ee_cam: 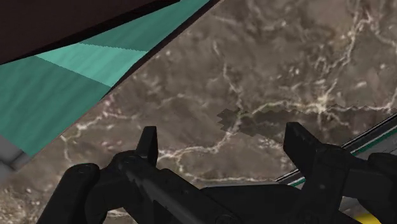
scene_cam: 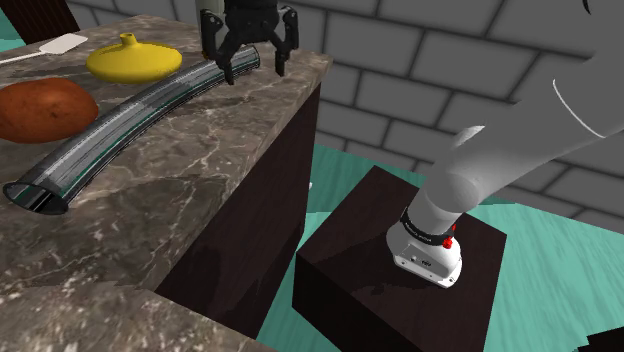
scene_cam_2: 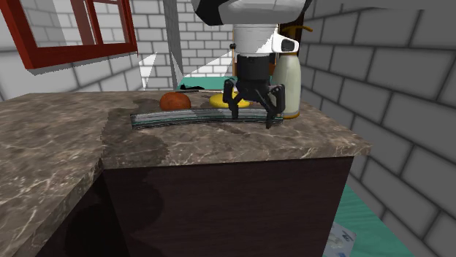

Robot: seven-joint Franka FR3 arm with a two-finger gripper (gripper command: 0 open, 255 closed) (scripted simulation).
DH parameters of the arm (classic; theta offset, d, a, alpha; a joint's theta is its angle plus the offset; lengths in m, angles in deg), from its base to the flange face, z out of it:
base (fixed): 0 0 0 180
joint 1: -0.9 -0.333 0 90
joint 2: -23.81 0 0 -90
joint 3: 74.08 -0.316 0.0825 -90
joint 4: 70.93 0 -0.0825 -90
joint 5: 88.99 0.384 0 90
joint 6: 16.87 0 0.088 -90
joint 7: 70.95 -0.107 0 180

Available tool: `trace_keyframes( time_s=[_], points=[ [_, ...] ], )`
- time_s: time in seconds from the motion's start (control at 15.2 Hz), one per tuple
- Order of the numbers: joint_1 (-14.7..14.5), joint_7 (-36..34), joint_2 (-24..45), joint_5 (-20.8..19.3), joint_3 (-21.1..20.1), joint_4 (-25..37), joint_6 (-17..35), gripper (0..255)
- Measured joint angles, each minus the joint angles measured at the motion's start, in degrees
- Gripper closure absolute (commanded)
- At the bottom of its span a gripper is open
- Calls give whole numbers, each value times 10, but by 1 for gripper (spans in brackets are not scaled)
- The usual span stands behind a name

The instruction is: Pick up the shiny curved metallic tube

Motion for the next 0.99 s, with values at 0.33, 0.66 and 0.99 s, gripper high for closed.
trace_keyframes(
  time_s=[0.33,0.66,0.99],
  points=[
    [13,-129,101,-33,-72,106,-2,0],
    [-1,-274,235,-113,-140,244,-27,0],
    [-17,-324,282,-146,-153,271,-18,0]
  ],
)
